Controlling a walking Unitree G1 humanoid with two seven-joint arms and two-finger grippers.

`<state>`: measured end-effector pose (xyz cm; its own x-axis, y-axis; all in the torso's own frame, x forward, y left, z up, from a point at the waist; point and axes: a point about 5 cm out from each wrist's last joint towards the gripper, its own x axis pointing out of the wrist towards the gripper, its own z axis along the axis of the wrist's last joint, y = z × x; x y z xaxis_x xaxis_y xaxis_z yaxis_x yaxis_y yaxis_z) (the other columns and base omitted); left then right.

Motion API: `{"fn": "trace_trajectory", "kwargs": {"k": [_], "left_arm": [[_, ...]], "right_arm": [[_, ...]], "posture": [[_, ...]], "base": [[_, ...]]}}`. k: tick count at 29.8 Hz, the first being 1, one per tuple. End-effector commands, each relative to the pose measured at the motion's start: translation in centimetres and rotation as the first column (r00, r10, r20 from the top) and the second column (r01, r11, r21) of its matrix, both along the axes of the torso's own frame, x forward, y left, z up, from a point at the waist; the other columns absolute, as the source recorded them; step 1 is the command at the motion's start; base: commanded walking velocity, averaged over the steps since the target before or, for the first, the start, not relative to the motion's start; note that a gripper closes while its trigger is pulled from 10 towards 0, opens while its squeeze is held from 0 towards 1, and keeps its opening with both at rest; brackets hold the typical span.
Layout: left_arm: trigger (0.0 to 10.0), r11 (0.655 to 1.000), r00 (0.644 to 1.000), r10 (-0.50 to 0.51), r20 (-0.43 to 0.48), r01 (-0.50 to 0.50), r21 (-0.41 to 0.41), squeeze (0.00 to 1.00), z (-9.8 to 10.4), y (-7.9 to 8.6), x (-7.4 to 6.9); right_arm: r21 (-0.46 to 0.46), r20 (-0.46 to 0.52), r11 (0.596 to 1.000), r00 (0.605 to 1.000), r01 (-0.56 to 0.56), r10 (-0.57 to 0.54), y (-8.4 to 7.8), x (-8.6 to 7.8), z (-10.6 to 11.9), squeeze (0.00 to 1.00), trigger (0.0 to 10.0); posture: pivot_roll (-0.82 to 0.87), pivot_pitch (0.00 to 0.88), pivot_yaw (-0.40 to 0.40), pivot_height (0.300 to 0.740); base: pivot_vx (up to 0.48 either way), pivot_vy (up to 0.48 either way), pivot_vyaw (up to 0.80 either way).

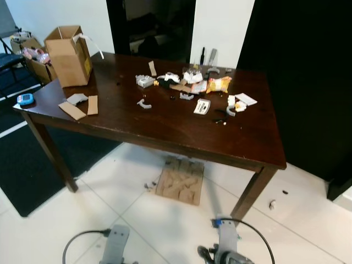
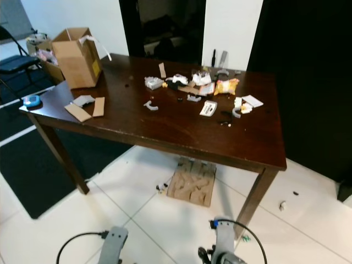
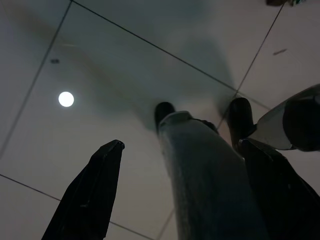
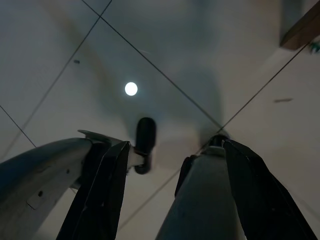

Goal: Picking trash to rubbish bin

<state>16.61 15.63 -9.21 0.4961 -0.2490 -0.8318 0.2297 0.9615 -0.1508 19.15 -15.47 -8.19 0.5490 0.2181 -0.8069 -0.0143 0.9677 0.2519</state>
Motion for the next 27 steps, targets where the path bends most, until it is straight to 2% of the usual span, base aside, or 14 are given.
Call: {"fn": "trace_trajectory", "kwargs": {"k": [1, 7, 12, 18, 24, 27], "left_arm": [[10.0, 1.0, 1.0, 0.008, -0.002, -0.008, 0.009, 0.0, -0.1, 0.3, -0.3], [10.0, 1.0, 1.0, 0.015, -0.003, -0.015, 0.007, 0.0, -0.2, 0.2, -0.5], [10.0, 0.997, 0.997, 0.072, 0.019, -0.072, 0.019, 0.0, 0.0, 0.8, 0.0], [10.0, 0.996, 0.995, 0.082, 0.05, -0.083, 0.015, 0.0, 0.4, 1.2, 0.6], [10.0, 0.994, 0.986, 0.097, 0.138, -0.102, 0.026, 0.0, 1.3, 2.0, 2.2], [10.0, 0.993, 0.966, 0.102, 0.236, -0.111, 0.026, 0.0, 2.6, 2.6, 4.3]], "right_arm": [[-0.01, -0.009, 1.0, 1.0, -0.004, 0.004, -0.4, -0.1, 0.0, 0.0, 10.0], [-0.013, -0.012, 1.0, 1.0, -0.007, 0.007, -0.4, -0.2, -0.1, 0.0, 10.0], [-0.016, -0.016, 1.0, 1.0, -0.01, 0.01, -0.5, -0.2, -0.1, 0.0, 10.0], [-0.016, -0.015, 1.0, 1.0, -0.01, 0.01, -0.6, -0.2, -0.1, 0.0, 10.0], [-0.02, -0.015, 1.0, 1.0, -0.013, 0.013, -0.8, -0.2, -0.1, 0.0, 10.0], [-0.026, -0.015, 0.999, 1.0, -0.026, 0.025, -0.8, -0.1, 0.0, 0.0, 10.0]], "posture": [[0.06, 0.0, 0.003, 0.74], [0.06, 0.0, 0.003, 0.74], [0.07, 0.0, 0.004, 0.74], [0.07, 0.0, 0.005, 0.74], [0.08, 0.0, -0.002, 0.74], [0.09, 0.0, -0.011, 0.74]], "base": [[0.0, -0.469, 0.0], [0.0, -0.467, 0.0], [0.0, 0.0, 0.0], [0.0, 0.0, 0.0], [0.087, 0.0, 0.0], [0.306, 0.0, 0.0]]}}
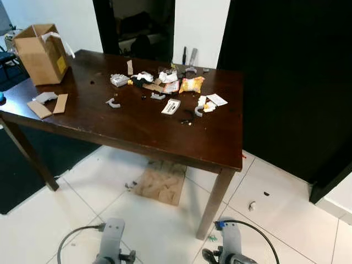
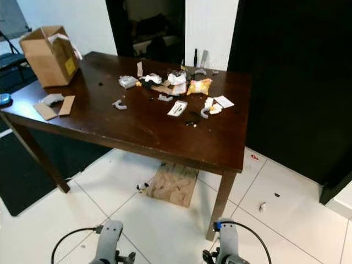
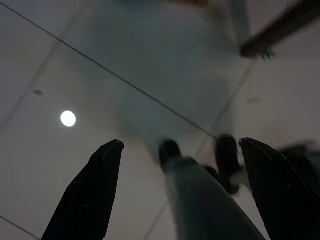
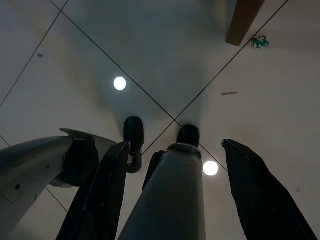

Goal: Picking trash to rubbish bin

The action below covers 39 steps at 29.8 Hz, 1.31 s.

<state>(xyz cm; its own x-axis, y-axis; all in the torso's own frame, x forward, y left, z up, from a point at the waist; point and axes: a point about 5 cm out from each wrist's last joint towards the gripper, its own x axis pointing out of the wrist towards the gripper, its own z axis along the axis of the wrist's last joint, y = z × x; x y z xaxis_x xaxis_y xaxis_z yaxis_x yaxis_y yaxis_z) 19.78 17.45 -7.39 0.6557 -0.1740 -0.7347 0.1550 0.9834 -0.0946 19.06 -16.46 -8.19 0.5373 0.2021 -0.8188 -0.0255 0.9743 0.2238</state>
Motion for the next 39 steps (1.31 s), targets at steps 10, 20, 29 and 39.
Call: {"fn": "trace_trajectory", "kwargs": {"k": [10, 20, 29, 39], "left_arm": [[10.0, 0.996, 0.944, -0.073, 0.323, 0.084, -0.02, 0.0, 4.6, -0.2, 5.6], [10.0, 0.84, 0.792, -0.39, 0.47, 0.515, -0.172, 0.0, 7.1, -5.1, 6.8], [10.0, 0.669, 0.587, -0.535, 0.607, 0.734, -0.12, 0.0, 11.3, -6.5, 8.0], [10.0, 0.541, 0.33, -0.498, 0.802, 0.841, -0.01, 0.0, 19.6, -7.5, 8.5]], "right_arm": [[-0.011, -0.011, 0.999, 0.999, -0.051, 0.051, 0.2, -0.1, 0.0, 0.0, 10.0], [-0.015, -0.014, 0.998, 0.998, -0.055, 0.054, 0.2, -0.1, -0.1, 0.0, 10.0], [-0.044, -0.037, 0.997, 0.997, -0.064, 0.062, -0.1, -0.3, -0.2, 0.0, 10.0], [-0.217, -0.139, 0.972, 0.988, -0.093, 0.064, -1.6, -1.6, -0.9, 0.0, 10.0]], "posture": [[0.1, 0.0, -0.016, 0.74], [0.1, 0.0, -0.013, 0.74], [0.1, 0.0, -0.011, 0.74], [0.12, 0.0, -0.017, 0.74]], "base": [[0.339, 0.0, 0.0], [0.219, 0.0, 0.0], [0.0, 0.0, 0.0], [0.0, 0.0, 0.0]]}}
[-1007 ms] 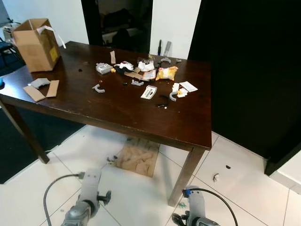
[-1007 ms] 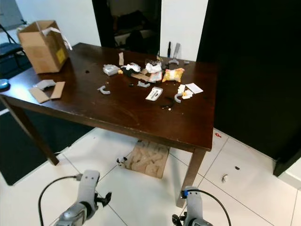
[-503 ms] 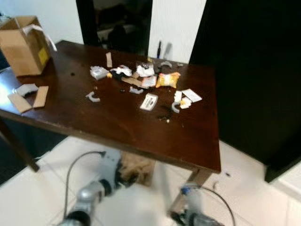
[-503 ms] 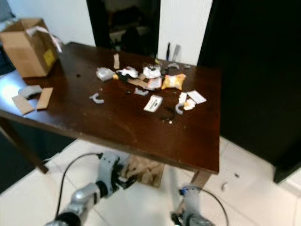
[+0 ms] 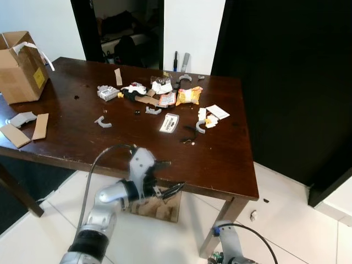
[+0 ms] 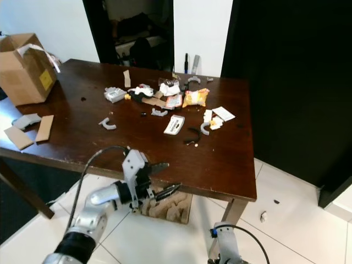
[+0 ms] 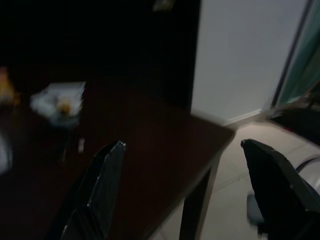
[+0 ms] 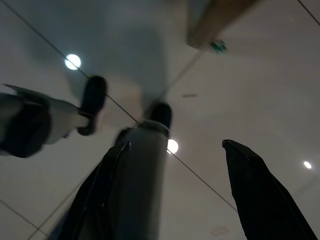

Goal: Picking trash to rubbish bin

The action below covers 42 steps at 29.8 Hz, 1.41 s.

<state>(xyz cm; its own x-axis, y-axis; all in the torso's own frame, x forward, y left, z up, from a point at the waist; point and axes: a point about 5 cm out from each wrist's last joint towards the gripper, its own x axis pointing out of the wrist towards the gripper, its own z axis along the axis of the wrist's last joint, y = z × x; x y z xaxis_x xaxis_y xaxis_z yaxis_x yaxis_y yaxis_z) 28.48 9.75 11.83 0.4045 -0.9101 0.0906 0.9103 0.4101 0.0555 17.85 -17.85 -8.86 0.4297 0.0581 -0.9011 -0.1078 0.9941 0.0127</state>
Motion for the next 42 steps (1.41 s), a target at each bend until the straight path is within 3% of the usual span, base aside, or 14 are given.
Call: {"fn": "trace_trajectory", "kwargs": {"k": [1, 3, 5, 7, 8, 11, 14, 29, 34, 42], "left_arm": [[10.0, 0.999, 0.999, -0.033, 0.016, 0.033, -0.009, 0.0, 0.9, 0.2, -0.3], [10.0, 0.998, 0.997, -0.023, 0.068, 0.026, -0.05, 0.0, 2.6, 0.2, -0.2], [10.0, 0.998, 0.996, -0.013, 0.084, 0.018, -0.06, 0.0, 3.0, 0.3, -0.2], [10.0, 0.989, 0.985, 0.114, 0.13, -0.1, -0.11, 0.0, 4.6, 1.2, 1.0], [10.0, 0.989, 0.985, 0.114, 0.13, -0.1, -0.11, 0.0, 4.6, 1.2, 1.0], [10.0, 0.943, 0.938, 0.311, 0.154, -0.286, -0.168, 0.0, 6.4, 3.0, 2.7], [10.0, 0.923, 0.918, 0.366, 0.153, -0.337, -0.186, 0.0, 7.2, 3.7, 3.1], [10.0, 0.913, 0.912, 0.384, 0.147, -0.352, -0.205, 0.0, 8.1, 3.3, 3.3], [10.0, 0.916, 0.918, 0.377, 0.118, -0.352, -0.191, 0.0, 8.0, 2.7, 3.3], [10.0, 0.922, 0.923, 0.363, 0.128, -0.336, -0.191, 0.0, 8.1, 2.2, 3.2]], "right_arm": [[-0.003, -0.021, 1.0, 0.999, 0.026, -0.026, -0.2, -0.5, -0.2, 0.0, 10.0], [-0.001, -0.021, 1.0, 0.999, 0.026, -0.026, -0.2, -0.5, -0.2, 0.0, 10.0], [-0.001, -0.022, 1.0, 0.999, 0.026, -0.026, -0.2, -0.5, -0.2, 0.0, 10.0], [0.0, -0.024, 1.0, 0.999, 0.028, -0.028, -0.2, -0.6, -0.2, 0.0, 10.0], [0.0, -0.024, 1.0, 0.999, 0.028, -0.028, -0.2, -0.6, -0.2, 0.0, 10.0], [-0.003, -0.025, 1.0, 0.999, 0.03, -0.03, -0.2, -0.6, -0.3, 0.0, 10.0], [-0.009, -0.027, 1.0, 0.999, 0.027, -0.027, -0.2, -0.6, -0.3, 0.0, 10.0], [-0.007, -0.046, 0.999, 0.998, 0.049, -0.05, -0.1, -1.0, -0.4, 0.0, 10.0], [-0.025, -0.074, 0.997, 0.995, 0.066, -0.068, -0.4, -1.4, -0.6, 0.0, 10.0], [-0.156, -0.162, 0.971, 0.965, 0.183, -0.208, -3.8, -4.3, -1.2, 0.0, 10.0]], "posture": [[0.12, 0.0, -0.017, 0.74], [0.12, 0.0, -0.017, 0.74], [0.12, 0.0, -0.016, 0.74], [0.12, 0.0, -0.016, 0.74], [0.12, 0.0, -0.016, 0.74], [0.12, 0.0, -0.017, 0.74], [0.12, 0.0, -0.014, 0.74], [0.11, 0.0, -0.005, 0.74], [0.11, 0.0, -0.003, 0.74], [0.11, 0.0, -0.001, 0.74]], "base": [[0.0, 0.0, 0.0], [0.0, 0.0, 0.0], [0.0, 0.0, 0.0], [0.338, 0.0, 0.0], [0.371, 0.0, 0.0], [0.415, 0.0, 0.0], [0.417, 0.0, 0.0], [0.429, 0.0, 0.0], [0.224, 0.0, -0.77], [0.0, 0.0, -0.2]]}}
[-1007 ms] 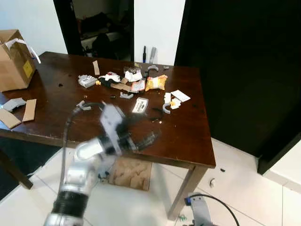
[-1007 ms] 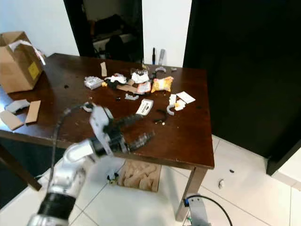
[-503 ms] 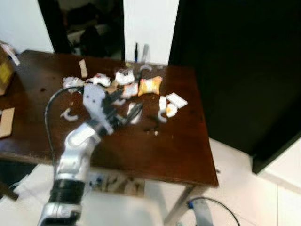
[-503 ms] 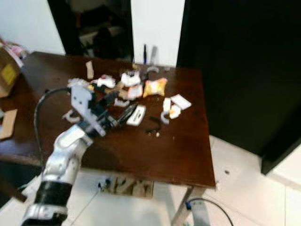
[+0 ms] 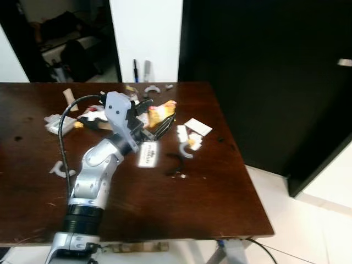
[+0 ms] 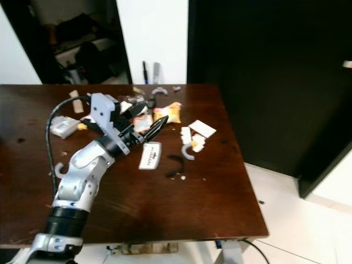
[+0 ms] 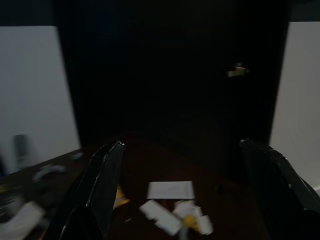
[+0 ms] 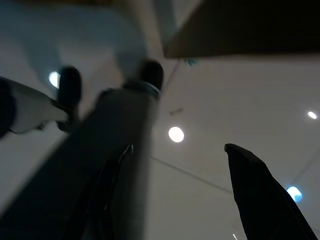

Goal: Picking trash to rubbish bin

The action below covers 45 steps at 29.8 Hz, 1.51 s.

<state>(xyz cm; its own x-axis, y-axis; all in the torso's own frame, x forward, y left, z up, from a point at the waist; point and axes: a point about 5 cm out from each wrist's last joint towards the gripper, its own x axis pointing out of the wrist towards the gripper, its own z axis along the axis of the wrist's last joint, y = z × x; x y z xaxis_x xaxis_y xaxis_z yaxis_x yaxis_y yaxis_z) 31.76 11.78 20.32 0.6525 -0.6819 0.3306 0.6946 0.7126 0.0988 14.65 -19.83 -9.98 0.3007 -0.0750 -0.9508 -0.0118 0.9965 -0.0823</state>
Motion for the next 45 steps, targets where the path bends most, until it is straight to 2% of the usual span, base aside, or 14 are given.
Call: {"fn": "trace_trajectory", "kwargs": {"k": [1, 10, 15, 17, 21, 25, 26, 28, 29, 30, 33, 34, 40, 45], "left_arm": [[10.0, 1.0, 1.0, 0.005, -0.017, -0.005, 0.009, 0.0, -0.3, 0.1, -0.1], [10.0, 1.0, 0.999, 0.027, -0.021, -0.026, 0.003, 0.0, -0.3, 0.2, -0.1], [10.0, 0.998, 0.997, 0.068, -0.023, -0.069, -0.009, 0.0, -0.4, 0.7, 0.0], [10.0, 0.995, 0.995, 0.096, -0.026, -0.096, -0.018, 0.0, -0.3, 1.1, 0.1], [10.0, 0.993, 0.993, 0.114, -0.024, -0.114, -0.02, 0.0, -0.3, 1.3, 0.2], [10.0, 0.985, 0.985, 0.172, -0.012, -0.172, -0.022, 0.0, 0.1, 1.9, 0.8], [10.0, 0.985, 0.985, 0.172, -0.012, -0.172, -0.022, 0.0, 0.1, 1.9, 0.8], [10.0, 0.98, 0.98, 0.197, -0.008, -0.197, -0.025, 0.0, 0.3, 2.3, 1.0], [10.0, 0.976, 0.976, 0.216, -0.005, -0.216, -0.027, 0.0, 0.4, 2.5, 1.2], [10.0, 0.976, 0.976, 0.216, -0.005, -0.216, -0.027, 0.0, 0.4, 2.5, 1.2], [10.0, 0.966, 0.967, 0.256, 0.002, -0.256, -0.035, 0.0, 0.6, 3.0, 1.6], [10.0, 0.963, 0.964, 0.266, -0.001, -0.265, -0.044, 0.0, 0.7, 3.2, 1.8], [10.0, 0.956, 0.958, 0.287, -0.026, -0.288, -0.051, 0.0, 0.7, 3.5, 2.5], [10.0, 0.931, 0.927, 0.364, -0.09, -0.364, 0.015, 0.0, -0.7, 4.1, 3.8]], "right_arm": [[-0.052, -0.049, 0.993, 0.993, 0.102, -0.105, -2.3, -1.5, -0.1, 0.0, 10.0], [0.002, -0.2, 0.997, 0.977, 0.072, -0.07, -3.8, -5.2, -0.6, 0.0, 10.0], [-0.071, -0.29, 0.997, 0.957, 0.004, -0.025, -6.0, -7.1, -0.4, 0.0, 10.0], [-0.161, -0.299, 0.986, 0.951, 0.036, -0.083, -7.7, -7.6, 0.0, 0.0, 10.0], [-0.22, -0.287, 0.971, 0.945, 0.092, -0.154, -8.8, -8.0, 0.4, 0.0, 10.0], [-0.342, -0.165, 0.868, 0.886, 0.36, -0.432, -11.5, -8.4, 1.4, 0.0, 10.0], [-0.342, -0.165, 0.868, 0.886, 0.36, -0.432, -11.5, -8.4, 1.4, 0.0, 10.0], [-0.352, -0.101, 0.823, 0.856, 0.446, -0.507, -12.0, -8.2, 1.7, 0.0, 10.0], [-0.325, -0.022, 0.77, 0.81, 0.549, -0.586, -12.3, -7.6, 1.8, 0.0, 10.0], [-0.325, -0.022, 0.77, 0.81, 0.549, -0.586, -12.3, -7.6, 1.8, 0.0, 10.0], [-0.226, 0.171, 0.599, 0.636, 0.769, -0.752, -13.1, -5.9, 2.5, 0.0, 10.0], [-0.209, 0.216, 0.566, 0.602, 0.798, -0.769, -13.3, -5.3, 2.8, 0.0, 10.0], [-0.194, 0.268, 0.545, 0.578, 0.816, -0.77, -13.0, -4.2, 3.0, 0.0, 10.0], [-0.198, 0.259, 0.618, 0.649, 0.761, -0.716, -11.9, -3.5, 2.6, 0.0, 10.0]], "posture": [[0.11, 0.0, -0.001, 0.74], [0.11, 0.008, -0.004, 0.74], [0.1, 0.022, -0.005, 0.74], [0.1, 0.024, -0.005, 0.74], [0.1, 0.029, -0.005, 0.74], [0.09, 0.034, -0.008, 0.74], [0.09, 0.034, -0.008, 0.74], [0.09, 0.037, -0.011, 0.74], [0.08, 0.04, -0.013, 0.74], [0.08, 0.04, -0.013, 0.74], [0.08, 0.051, -0.02, 0.74], [0.07, 0.055, -0.021, 0.74], [0.05, 0.11, -0.042, 0.74], [0.03, 0.175, -0.062, 0.74]], "base": [[0.0, 0.0, 0.0], [0.0, 0.0, 0.0], [0.0, 0.0, 0.0], [0.0, 0.0, 0.0], [0.0, 0.0, 0.0], [0.0, 0.0, 0.0], [0.0, 0.0, 0.0], [0.0, 0.0, 0.0], [0.0, 0.0, 0.0], [0.0, 0.0, 0.0], [0.0, 0.0, 0.0], [0.0, 0.0, 0.0], [0.0, 0.0, 0.0], [0.0, 0.0, 0.0]]}}
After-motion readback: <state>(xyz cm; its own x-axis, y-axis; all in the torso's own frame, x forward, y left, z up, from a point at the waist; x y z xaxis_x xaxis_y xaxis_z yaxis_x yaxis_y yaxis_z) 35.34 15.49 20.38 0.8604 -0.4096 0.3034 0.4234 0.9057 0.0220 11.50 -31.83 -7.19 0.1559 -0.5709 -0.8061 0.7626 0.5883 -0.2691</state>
